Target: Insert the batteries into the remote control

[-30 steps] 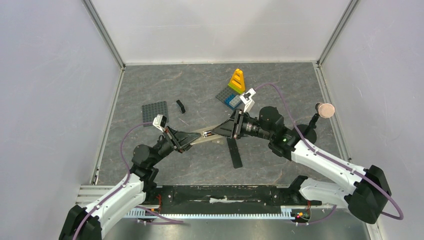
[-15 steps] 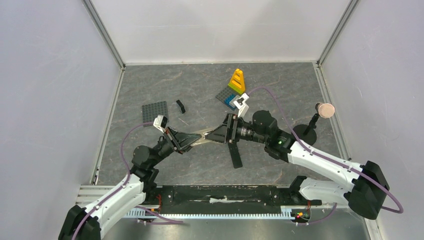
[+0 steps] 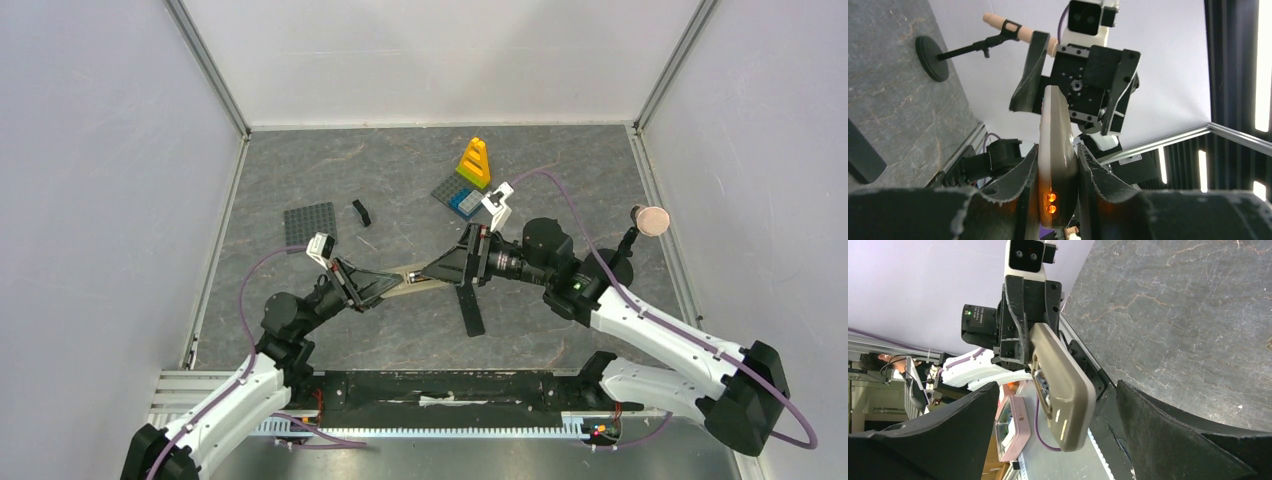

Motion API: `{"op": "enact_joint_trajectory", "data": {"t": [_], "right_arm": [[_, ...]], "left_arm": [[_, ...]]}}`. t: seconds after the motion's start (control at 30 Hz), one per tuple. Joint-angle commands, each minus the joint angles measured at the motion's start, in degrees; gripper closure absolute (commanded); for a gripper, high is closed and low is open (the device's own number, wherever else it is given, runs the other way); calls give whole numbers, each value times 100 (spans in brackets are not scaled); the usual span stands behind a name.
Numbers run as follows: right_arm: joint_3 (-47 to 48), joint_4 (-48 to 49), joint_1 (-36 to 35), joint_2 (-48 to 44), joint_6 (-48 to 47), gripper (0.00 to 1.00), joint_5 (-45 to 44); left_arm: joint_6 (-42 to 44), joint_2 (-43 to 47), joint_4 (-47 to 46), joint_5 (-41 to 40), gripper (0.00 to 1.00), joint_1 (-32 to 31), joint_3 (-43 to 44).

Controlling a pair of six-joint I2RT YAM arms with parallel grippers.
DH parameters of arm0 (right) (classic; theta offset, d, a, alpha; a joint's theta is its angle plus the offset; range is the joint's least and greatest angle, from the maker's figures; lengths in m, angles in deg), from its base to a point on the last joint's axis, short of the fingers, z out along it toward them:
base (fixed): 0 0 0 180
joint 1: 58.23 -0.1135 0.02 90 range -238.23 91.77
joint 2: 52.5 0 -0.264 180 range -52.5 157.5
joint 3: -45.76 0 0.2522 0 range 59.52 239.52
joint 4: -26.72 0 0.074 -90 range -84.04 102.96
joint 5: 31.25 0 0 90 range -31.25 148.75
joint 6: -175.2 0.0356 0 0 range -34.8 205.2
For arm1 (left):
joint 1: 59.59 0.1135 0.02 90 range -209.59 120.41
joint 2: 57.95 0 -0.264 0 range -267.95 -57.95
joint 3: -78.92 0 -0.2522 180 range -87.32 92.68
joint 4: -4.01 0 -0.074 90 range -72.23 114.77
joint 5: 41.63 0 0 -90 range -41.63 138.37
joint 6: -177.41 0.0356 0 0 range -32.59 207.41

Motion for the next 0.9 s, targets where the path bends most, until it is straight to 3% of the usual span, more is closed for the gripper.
{"op": "enact_joint_trajectory", "data": {"t": [0.0, 0.27, 0.7, 0.77, 0.87], "right_arm": [[141, -114, 98, -145, -342, 11, 284], [332, -480, 103, 138, -881, 21, 596], [252, -433, 107, 284, -859, 51, 540], [252, -431, 107, 276, -855, 47, 539], [271, -462, 108, 222, -830, 21, 455]], "left_arm": [[614, -41, 133, 445, 98, 7, 385], [1004, -196, 465, 804, 98, 4, 781], [985, -257, 407, 852, 98, 5, 747], [996, -283, 406, 853, 98, 7, 747], [1039, -314, 438, 853, 98, 7, 738]]}}
